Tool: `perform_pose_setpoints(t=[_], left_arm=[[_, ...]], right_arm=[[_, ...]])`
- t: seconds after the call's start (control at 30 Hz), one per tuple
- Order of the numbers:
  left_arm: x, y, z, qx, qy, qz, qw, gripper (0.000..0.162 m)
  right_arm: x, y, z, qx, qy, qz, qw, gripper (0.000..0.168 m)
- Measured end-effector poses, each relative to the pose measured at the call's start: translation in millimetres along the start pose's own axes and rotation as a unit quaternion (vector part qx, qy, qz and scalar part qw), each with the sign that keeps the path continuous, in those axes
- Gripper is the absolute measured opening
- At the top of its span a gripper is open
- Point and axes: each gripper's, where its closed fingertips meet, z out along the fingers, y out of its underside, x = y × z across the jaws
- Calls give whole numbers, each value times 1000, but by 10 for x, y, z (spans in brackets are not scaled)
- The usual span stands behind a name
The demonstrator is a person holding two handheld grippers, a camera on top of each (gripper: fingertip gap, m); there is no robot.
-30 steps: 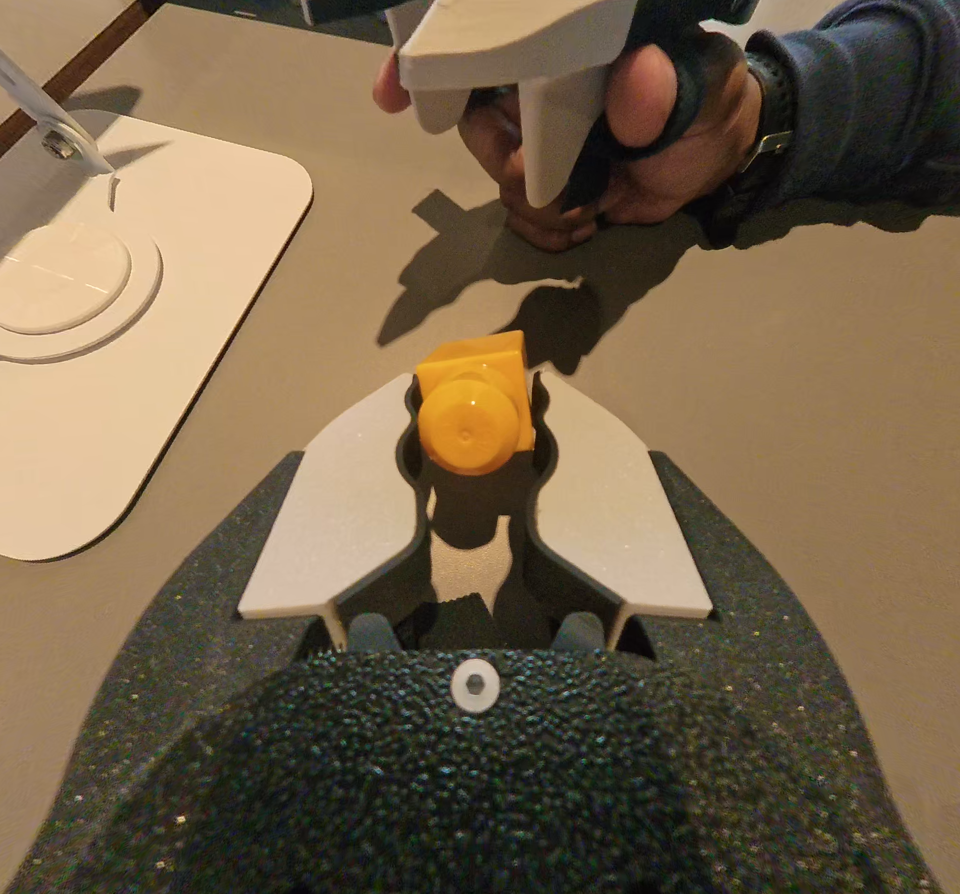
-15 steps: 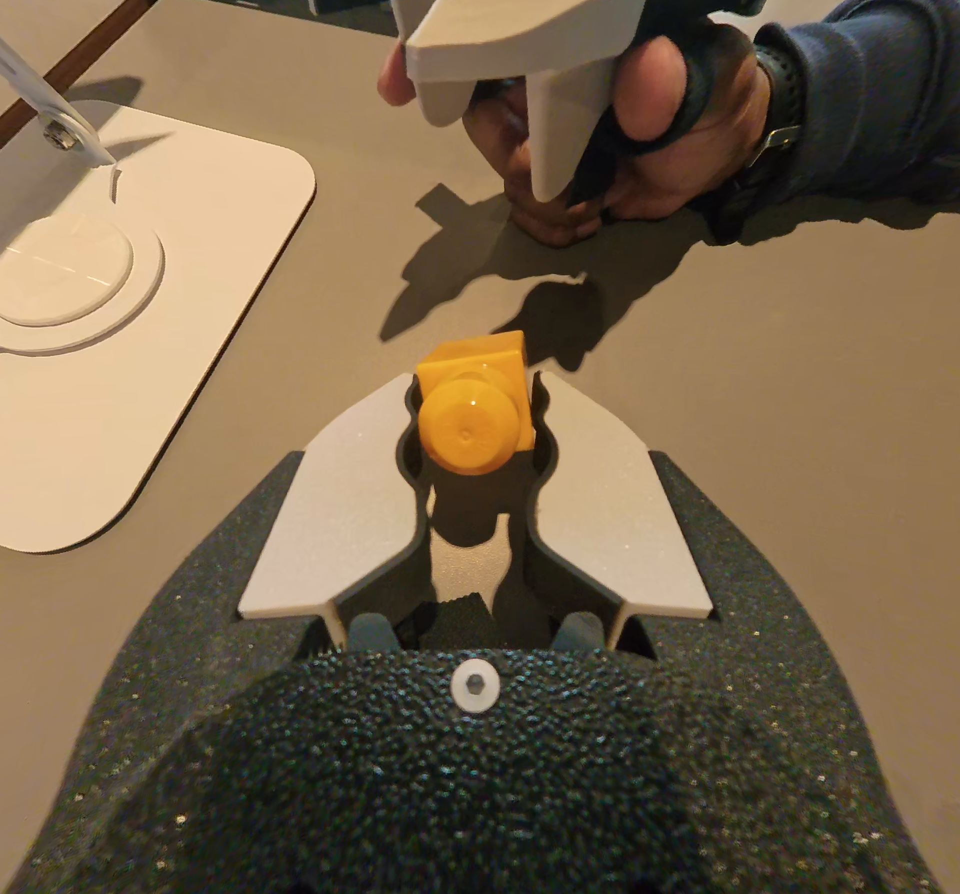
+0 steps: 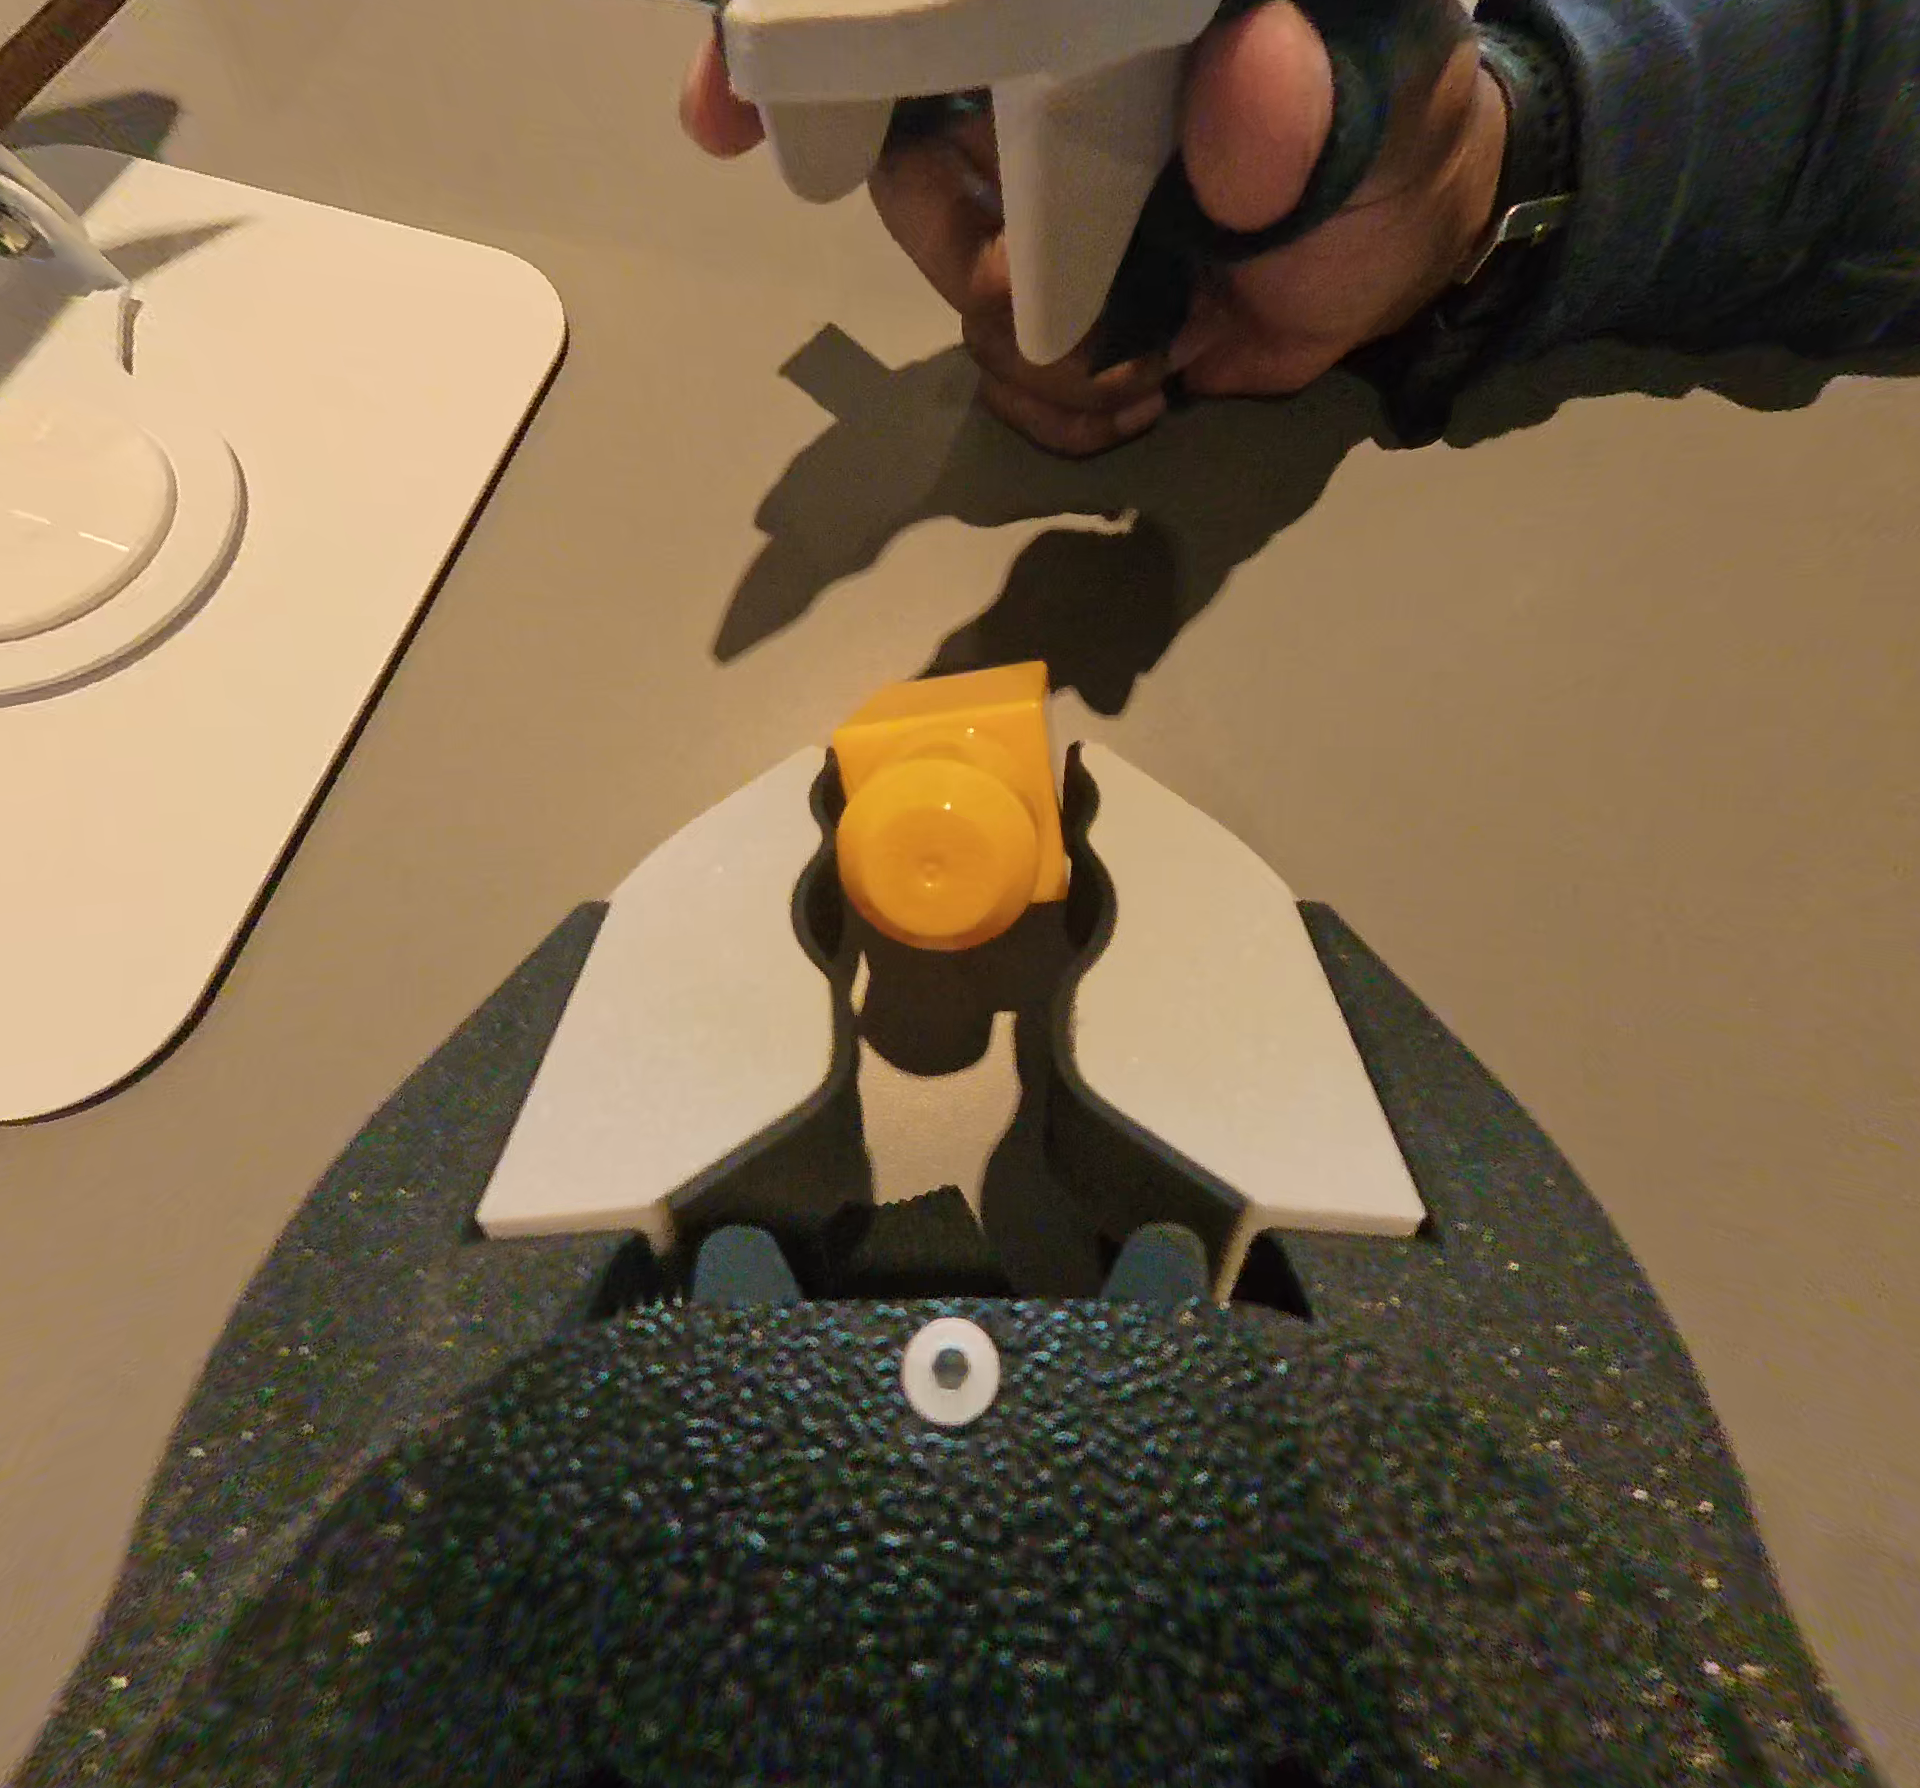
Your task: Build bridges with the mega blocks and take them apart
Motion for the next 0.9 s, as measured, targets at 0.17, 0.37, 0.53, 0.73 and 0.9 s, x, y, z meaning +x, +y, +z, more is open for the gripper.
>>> perform_pose_setpoints(t=[0.17, 0.37, 0.53, 0.73, 0.9], left_arm=[[-15, 2, -11, 1, -3, -3, 1000, 39], [-44, 59, -30, -18, -12, -7, 1000, 39], [-81, 124, -162, -51, -35, -6, 998, 40], [-49, 233, -308, -96, -44, -3, 994, 40], [18, 278, -298, -119, -35, 4, 992, 40]], right_arm=[[-2, 2, 0, 0, -1, -1, 1000, 31], [-8, 7, 3, -2, -2, -1, 1000, 31], [-13, 13, 8, -4, -3, -2, 1000, 31], [-21, 22, 15, -7, -4, -4, 1000, 31], [-33, 34, 24, -11, -7, -5, 1000, 31]])
